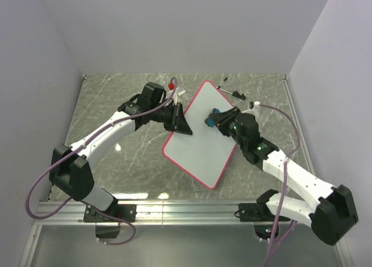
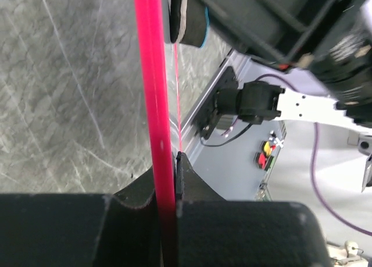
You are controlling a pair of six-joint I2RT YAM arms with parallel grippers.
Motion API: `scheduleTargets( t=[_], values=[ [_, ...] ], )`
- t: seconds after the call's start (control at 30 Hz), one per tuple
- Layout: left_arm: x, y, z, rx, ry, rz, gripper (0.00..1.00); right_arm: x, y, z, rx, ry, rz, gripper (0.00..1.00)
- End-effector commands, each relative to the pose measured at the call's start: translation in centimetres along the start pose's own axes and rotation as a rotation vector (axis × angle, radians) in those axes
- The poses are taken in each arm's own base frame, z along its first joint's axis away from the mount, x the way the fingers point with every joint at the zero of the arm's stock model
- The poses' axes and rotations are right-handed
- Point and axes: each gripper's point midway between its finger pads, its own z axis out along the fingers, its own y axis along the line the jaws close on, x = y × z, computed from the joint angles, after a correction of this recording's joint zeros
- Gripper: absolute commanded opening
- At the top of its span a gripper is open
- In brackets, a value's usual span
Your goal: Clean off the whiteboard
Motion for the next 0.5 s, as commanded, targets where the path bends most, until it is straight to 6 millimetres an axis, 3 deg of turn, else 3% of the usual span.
scheduleTargets(
  t=[0.0,0.03,0.1,0.13,0.23,0.37,0.47],
  values=[
    [-3.6,-9.9,-4.3,0.264,-0.152,0.245,0.0,0.2,-5.4,-1.6,0.139,-0.042,-0.043,0.0],
    [-3.8,-10.5,-4.7,0.267,-0.164,0.259,0.0,0.9,-7.6,-2.0,0.177,-0.036,-0.049,0.0],
    [-3.9,-11.1,-5.2,0.274,-0.169,0.267,0.0,1.2,-8.7,-2.9,0.176,-0.036,-0.045,0.0],
    [-4.0,-11.8,-5.8,0.282,-0.18,0.28,0.0,2.0,-10.5,-3.2,0.205,-0.021,-0.046,0.0],
    [-4.0,-13.3,-6.9,0.308,-0.188,0.299,0.0,3.2,-12.8,-4.1,0.225,0.003,-0.026,0.0],
    [-3.4,-15.1,-8.1,0.334,-0.18,0.321,0.0,2.7,-12.8,-4.5,0.211,-0.032,0.0,0.0],
    [-2.1,-16.0,-8.2,0.349,-0.15,0.333,0.0,1.4,-10.1,-3.9,0.169,-0.06,-0.002,0.0]
  ],
)
